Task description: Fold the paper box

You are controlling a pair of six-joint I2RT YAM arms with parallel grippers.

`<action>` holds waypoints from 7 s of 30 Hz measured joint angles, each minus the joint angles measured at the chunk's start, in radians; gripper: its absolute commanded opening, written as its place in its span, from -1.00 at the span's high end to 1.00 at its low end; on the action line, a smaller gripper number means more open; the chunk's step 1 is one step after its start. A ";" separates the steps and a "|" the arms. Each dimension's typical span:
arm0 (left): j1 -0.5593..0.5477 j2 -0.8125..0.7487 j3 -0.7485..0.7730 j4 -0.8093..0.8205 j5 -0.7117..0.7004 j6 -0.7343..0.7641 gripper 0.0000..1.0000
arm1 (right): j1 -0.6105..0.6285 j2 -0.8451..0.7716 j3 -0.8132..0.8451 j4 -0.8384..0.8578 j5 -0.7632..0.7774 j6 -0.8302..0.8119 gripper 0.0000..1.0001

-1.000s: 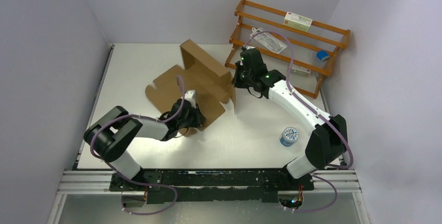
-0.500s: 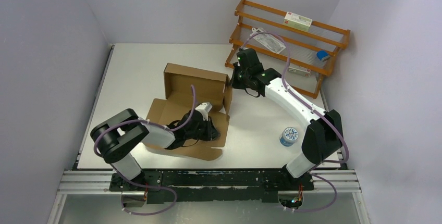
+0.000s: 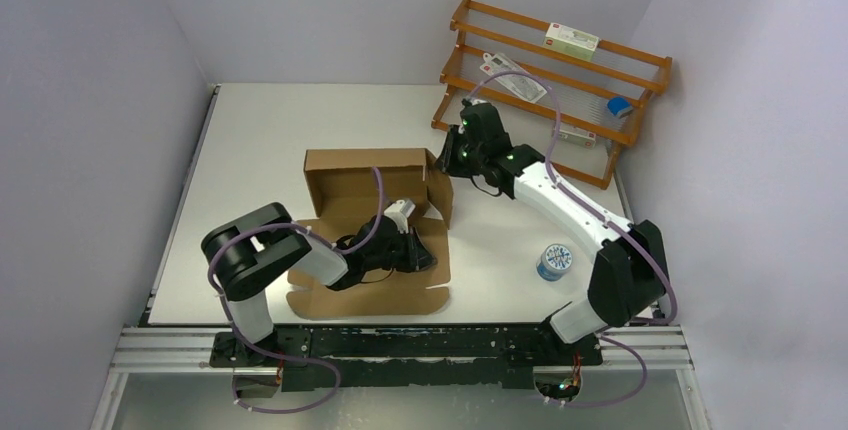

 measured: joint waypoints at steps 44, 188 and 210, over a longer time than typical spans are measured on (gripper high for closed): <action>-0.013 -0.019 -0.074 0.097 -0.079 0.001 0.78 | -0.100 -0.112 -0.416 0.554 -0.642 -0.144 -0.02; 0.616 -0.385 0.764 -1.210 -0.203 0.662 -0.19 | 0.083 0.306 -0.335 1.092 -0.799 -0.810 -0.09; 0.629 -0.280 0.723 -1.138 -0.005 0.743 -0.16 | 0.084 0.356 -0.190 0.946 -0.814 -0.946 -0.02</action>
